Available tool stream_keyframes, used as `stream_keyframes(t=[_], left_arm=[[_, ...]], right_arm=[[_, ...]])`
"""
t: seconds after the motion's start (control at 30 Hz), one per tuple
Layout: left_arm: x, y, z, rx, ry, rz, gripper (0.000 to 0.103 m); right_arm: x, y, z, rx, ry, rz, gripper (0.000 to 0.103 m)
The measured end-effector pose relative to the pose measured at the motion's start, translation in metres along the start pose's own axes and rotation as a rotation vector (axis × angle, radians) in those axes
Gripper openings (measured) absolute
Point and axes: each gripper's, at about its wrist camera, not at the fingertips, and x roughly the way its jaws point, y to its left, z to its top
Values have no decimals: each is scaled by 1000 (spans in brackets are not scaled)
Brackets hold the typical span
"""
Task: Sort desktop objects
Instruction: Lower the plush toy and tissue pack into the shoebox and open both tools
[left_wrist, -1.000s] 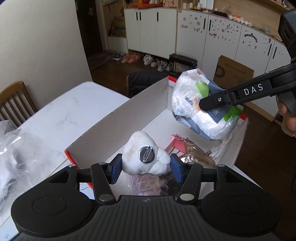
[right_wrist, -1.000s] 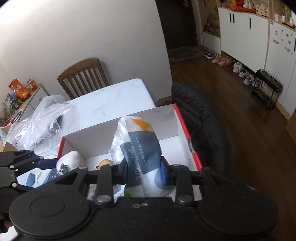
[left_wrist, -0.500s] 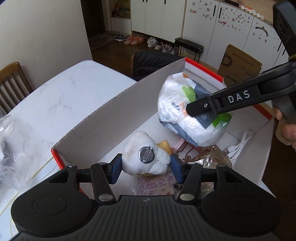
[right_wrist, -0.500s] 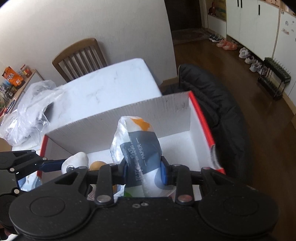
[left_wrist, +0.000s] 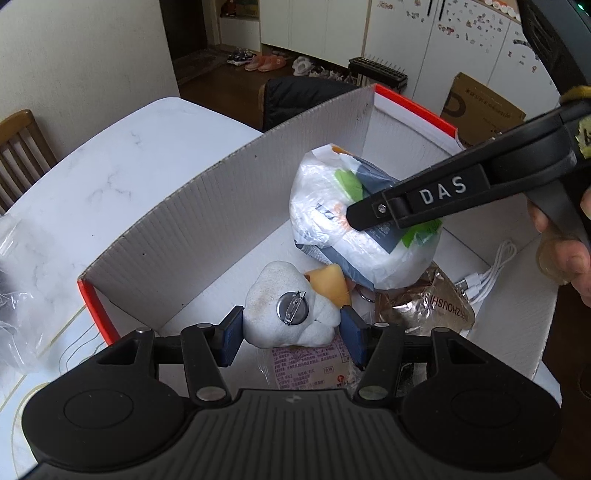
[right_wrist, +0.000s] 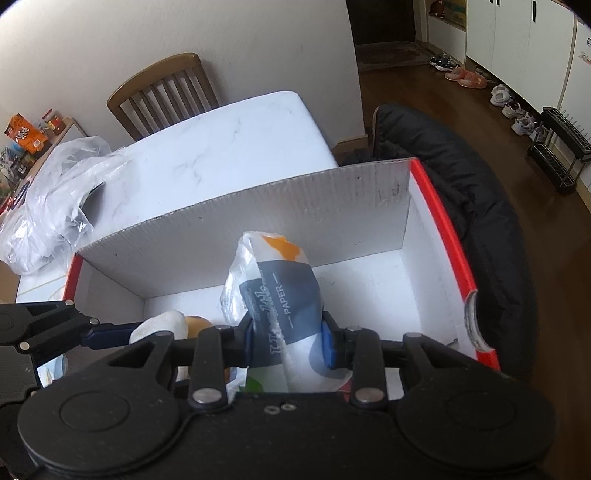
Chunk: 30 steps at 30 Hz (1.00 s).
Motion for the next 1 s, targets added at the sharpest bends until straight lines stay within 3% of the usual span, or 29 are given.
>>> stream_keyframes(t=[0.23,0.43,0.73,1.0], left_arm=[[1,-4,-4,16,10,-2,57],[-4,-6,-8,14,0,-10,59],[-12,-11,-7,7,-27,-8,70],[-27,-6,-10,-37,-61,1,70]], right_arm=[[1,-2,-1,2,0,-9,40],[-4,-3,-5,3,-13,-19,64],[-19,-5,-13,-4,-35,-3,72],[-45,-3,-18,-28,-72,18,75]])
